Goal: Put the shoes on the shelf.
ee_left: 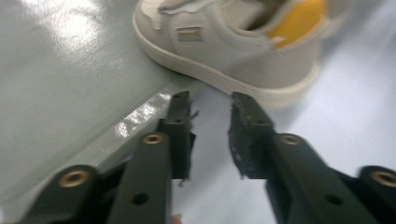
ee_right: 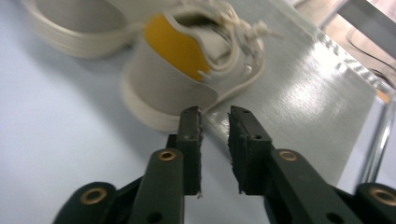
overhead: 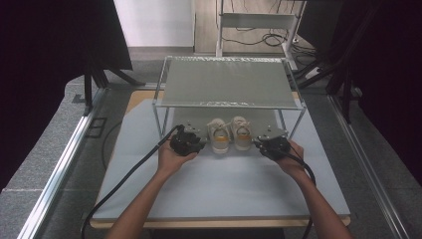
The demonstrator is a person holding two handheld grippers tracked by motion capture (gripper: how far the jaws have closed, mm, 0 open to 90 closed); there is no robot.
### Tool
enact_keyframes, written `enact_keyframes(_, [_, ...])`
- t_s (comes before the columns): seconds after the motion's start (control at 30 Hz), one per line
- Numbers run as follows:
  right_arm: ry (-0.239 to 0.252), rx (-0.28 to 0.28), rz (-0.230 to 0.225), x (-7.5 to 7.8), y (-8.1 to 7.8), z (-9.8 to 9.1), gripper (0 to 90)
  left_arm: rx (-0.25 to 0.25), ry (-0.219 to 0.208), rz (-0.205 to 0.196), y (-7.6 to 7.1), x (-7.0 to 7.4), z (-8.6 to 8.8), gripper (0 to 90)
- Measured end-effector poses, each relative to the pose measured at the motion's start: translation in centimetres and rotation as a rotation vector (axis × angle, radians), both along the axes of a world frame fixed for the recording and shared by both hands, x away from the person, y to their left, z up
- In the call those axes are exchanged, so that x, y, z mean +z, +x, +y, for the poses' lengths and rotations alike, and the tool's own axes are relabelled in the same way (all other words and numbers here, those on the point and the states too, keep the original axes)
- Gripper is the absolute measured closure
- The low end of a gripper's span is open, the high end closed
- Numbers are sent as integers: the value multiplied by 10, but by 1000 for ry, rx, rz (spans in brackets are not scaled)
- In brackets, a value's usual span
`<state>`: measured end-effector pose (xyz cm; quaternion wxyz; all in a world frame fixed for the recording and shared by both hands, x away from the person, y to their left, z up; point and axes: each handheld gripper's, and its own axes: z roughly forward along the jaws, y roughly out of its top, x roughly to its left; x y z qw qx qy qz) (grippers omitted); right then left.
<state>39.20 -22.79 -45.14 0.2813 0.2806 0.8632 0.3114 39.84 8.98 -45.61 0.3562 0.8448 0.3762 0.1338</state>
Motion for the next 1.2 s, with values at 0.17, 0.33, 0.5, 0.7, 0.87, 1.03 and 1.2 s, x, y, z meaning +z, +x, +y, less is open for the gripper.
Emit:
enact_keyframes(0.17, [-19, -89, -31, -13, 21, 17, 871, 17, 36, 33, 28, -14, -1, 801])
enact_keyframes(0.33, [28, -135, -17, -21, 36, 21, 899, 9, 48, 30, 42, -19, -10, 824])
enact_keyframes(0.5, [49, -141, -15, -26, 41, 27, 900, 20, 20, 39, 53, -17, -20, 832])
enact_keyframes(0.7, [-6, -132, -25, -22, 47, 40, 900, 87, 14, 34, 65, -20, -21, 845])
enact_keyframes(0.87, [2, -146, -20, -24, 48, 38, 892, 141, -11, 62, 56, -20, -23, 784])
enact_keyframes(1.03, [45, -88, -85, -14, 18, 22, 899, 9, 31, 18, 32, -11, -7, 793])
enact_keyframes(1.2, [117, 15, -69, -7, -16, 17, 900, -35, -19, 33, 1, -5, -8, 826])
